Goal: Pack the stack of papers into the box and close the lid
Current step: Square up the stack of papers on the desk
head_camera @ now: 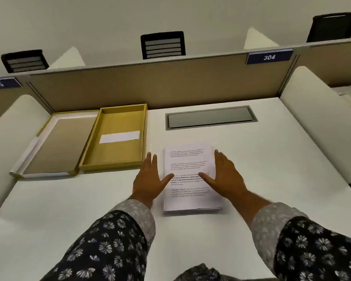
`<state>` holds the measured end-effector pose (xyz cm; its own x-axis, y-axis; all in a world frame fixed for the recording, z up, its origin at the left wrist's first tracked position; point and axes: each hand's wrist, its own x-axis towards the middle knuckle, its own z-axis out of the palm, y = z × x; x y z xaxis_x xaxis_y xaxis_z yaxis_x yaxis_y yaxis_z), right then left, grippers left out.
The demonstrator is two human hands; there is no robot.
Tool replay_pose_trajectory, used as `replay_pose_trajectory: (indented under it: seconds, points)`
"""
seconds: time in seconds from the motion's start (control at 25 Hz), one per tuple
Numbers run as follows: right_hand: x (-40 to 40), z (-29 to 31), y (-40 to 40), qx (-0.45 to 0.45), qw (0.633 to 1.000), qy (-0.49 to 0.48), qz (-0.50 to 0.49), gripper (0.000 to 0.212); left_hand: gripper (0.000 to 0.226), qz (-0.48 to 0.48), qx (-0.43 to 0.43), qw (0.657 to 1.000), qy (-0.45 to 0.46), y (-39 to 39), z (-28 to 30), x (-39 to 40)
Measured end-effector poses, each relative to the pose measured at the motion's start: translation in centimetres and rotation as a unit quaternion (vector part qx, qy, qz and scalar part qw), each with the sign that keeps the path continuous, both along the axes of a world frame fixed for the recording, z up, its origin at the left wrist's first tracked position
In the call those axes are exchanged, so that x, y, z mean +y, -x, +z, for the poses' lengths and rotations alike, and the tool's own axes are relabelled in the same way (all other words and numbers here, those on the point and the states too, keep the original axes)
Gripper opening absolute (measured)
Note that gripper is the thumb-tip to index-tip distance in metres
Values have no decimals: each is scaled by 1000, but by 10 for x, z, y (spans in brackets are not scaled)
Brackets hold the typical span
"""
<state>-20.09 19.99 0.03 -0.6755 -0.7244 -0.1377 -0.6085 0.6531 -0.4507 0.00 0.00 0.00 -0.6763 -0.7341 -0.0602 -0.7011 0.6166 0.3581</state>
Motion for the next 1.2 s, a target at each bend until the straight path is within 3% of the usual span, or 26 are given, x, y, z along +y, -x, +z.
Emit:
replay_pose_trajectory:
  seconds: [0.16,0.36,0.52,0.68,0.92,1.04,1.2]
  points:
    - [-11,-19,-16,-42,996,-16,-72,120,107,13,-2,992,-125,2,-22,-9]
    - [-39,-25,-19,-168,965,48,-194,125,97,1,28,987,-155,10,-40,-4]
    - [-45,-25,-5,-253,928,82,-260,94,88,42,17,989,-142,19,-46,4]
    - [-48,-32,3,-294,915,88,-262,62,77,46,8,993,-107,25,-48,2]
    - [-57,-24,3,-215,950,-15,-225,79,57,36,23,992,-115,30,-44,-6]
    - [-60,-19,4,-287,935,69,-196,69,46,36,31,989,-136,34,-43,-15]
    - [-53,-13,11,-365,909,99,-176,63,41,44,36,988,-143,34,-42,-16]
